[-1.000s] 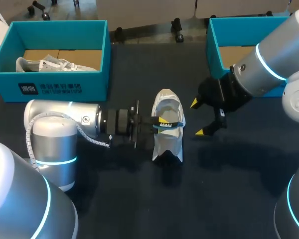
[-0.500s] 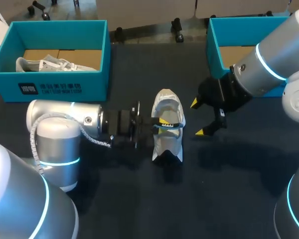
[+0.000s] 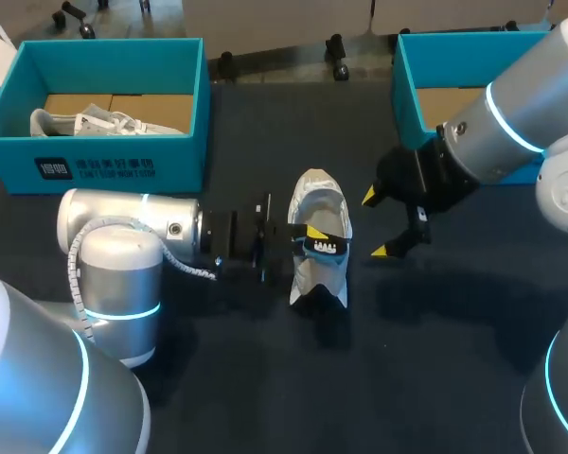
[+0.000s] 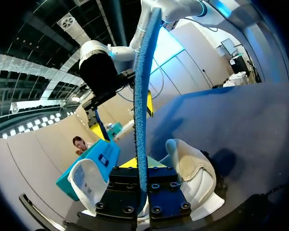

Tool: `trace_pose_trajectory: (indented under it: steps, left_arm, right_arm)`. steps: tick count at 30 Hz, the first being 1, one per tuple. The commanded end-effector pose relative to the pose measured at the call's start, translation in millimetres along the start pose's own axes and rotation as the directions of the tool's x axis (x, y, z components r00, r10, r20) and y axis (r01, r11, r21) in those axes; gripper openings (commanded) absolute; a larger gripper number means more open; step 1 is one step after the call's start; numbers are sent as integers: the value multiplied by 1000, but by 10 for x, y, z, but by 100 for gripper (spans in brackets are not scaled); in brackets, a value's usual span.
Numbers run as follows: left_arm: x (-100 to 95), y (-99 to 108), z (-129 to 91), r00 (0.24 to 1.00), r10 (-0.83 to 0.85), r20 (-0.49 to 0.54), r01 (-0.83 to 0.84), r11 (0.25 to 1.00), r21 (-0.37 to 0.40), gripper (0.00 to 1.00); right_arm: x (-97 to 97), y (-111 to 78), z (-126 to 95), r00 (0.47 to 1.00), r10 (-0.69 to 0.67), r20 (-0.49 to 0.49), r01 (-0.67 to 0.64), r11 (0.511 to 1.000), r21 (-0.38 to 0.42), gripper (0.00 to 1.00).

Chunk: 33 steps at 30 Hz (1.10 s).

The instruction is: Take the shoe out of the shoebox, open the shoe tongue, remove and reinsert the insole, then place the shoe into the shoebox

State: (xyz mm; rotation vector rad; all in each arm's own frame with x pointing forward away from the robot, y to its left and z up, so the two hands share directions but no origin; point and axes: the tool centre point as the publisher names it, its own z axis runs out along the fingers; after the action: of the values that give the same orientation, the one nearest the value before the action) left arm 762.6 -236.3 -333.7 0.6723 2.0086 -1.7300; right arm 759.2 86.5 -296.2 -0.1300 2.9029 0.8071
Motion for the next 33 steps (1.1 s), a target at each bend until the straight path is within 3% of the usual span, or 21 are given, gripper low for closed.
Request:
trace_pose_trajectory:
  steps: [1, 14, 18, 19, 21, 26, 33]
  left_arm:
    - [-2, 101, 48, 1000, -1, -6, 1, 1000, 5, 0]
    - [-10, 267, 49, 1000, 17, -12, -17, 1000, -24, 0]
    - [-37, 229, 31, 1000, 7, 2, -7, 1000, -16, 0]
    - [-43, 219, 28, 1000, 4, 5, -4, 1000, -11, 5]
    - [-60, 190, 23, 1000, 3, 5, -3, 1000, -4, 26]
    - [-92, 153, 15, 1000, -1, 11, 1, 1000, 7, 30]
    - [-120, 81, 16, 1000, -10, 14, 9, 999, 36, 26]
  right_arm:
    - [8, -1, -2, 1000, 0, 1, 0, 1000, 1, 100]
    - [8, -1, -2, 1000, 0, 1, 0, 1000, 1, 100]
    - [8, -1, -2, 1000, 0, 1, 0, 1000, 1, 100]
    - [8, -1, -2, 1000, 0, 1, 0, 1000, 1, 100]
    - [8, -1, -2, 1000, 0, 1, 0, 1000, 1, 100]
    - [8, -1, -2, 1000, 0, 1, 0, 1000, 1, 100]
    - [8, -1, -2, 1000, 0, 1, 0, 1000, 1, 100]
